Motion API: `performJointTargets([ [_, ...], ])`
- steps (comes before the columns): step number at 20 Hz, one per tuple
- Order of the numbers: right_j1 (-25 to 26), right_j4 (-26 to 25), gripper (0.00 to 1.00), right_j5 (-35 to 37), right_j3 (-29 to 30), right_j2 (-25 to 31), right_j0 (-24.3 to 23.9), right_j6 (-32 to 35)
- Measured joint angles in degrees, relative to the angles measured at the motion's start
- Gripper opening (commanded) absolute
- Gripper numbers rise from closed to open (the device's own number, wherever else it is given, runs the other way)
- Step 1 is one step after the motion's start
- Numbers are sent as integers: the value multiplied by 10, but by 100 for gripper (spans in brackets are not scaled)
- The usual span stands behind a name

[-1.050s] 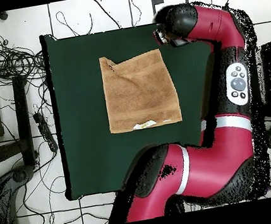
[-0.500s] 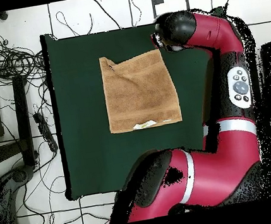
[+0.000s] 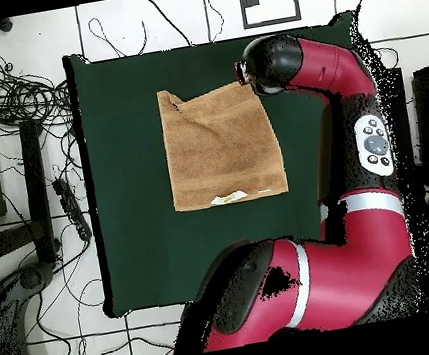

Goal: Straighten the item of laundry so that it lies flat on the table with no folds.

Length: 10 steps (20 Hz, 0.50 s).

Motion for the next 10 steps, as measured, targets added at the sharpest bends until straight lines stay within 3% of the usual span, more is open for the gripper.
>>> performJointTargets([
  [10,-7,6,100,-20,39,0,0,10],
])
